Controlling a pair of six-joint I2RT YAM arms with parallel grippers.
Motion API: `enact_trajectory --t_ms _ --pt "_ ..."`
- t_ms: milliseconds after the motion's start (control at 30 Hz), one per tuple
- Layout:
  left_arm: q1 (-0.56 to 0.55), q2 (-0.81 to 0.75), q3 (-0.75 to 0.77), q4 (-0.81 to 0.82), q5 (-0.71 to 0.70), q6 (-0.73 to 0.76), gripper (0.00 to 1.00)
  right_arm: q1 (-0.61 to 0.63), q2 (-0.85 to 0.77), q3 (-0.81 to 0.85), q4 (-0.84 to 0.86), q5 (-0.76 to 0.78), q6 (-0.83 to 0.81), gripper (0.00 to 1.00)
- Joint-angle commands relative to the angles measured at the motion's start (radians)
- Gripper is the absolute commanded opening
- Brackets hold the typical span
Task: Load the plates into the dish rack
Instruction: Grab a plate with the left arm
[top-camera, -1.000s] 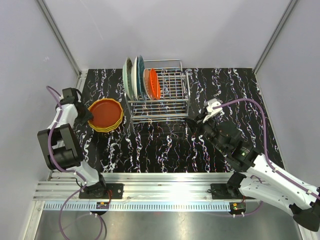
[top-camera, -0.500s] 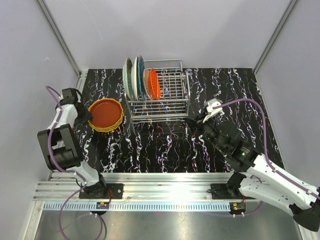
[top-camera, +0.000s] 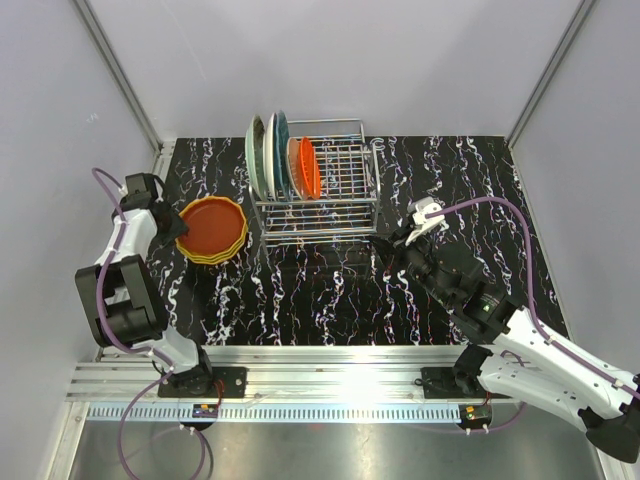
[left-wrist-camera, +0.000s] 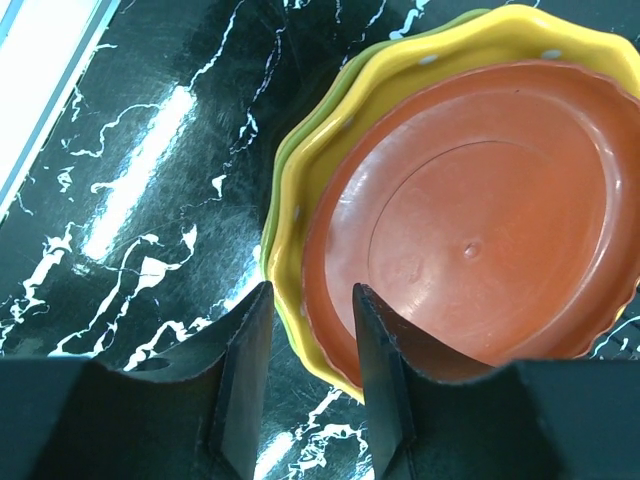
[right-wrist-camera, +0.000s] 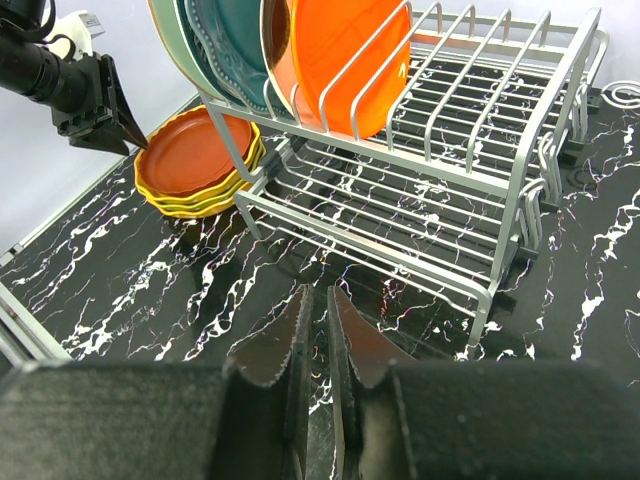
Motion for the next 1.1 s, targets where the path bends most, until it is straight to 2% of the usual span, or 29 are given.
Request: enact_trajectory --t_ms 0,933,1000,1067 --pt "-0.010 -0.026 -0.003 0.048 -0.002 0.006 0.39 -0.004 -0.001 0.001 0.046 0.016 -0.007 0.17" --pt "-0.012 0.096 0.025 0.002 0.022 0.003 0.31 -0.004 -0.004 0.000 0.043 0.027 -0.010 0.17" --pt "-0.012 0.102 0.028 -0.004 0.022 0.002 0.28 -0.004 -0.005 0.001 0.042 0.027 -0.012 0.17" --pt "-0.009 0.114 0.034 -0.014 0.032 0.006 0.14 -0.004 -0.007 0.001 0.040 0.030 -0.010 0.17"
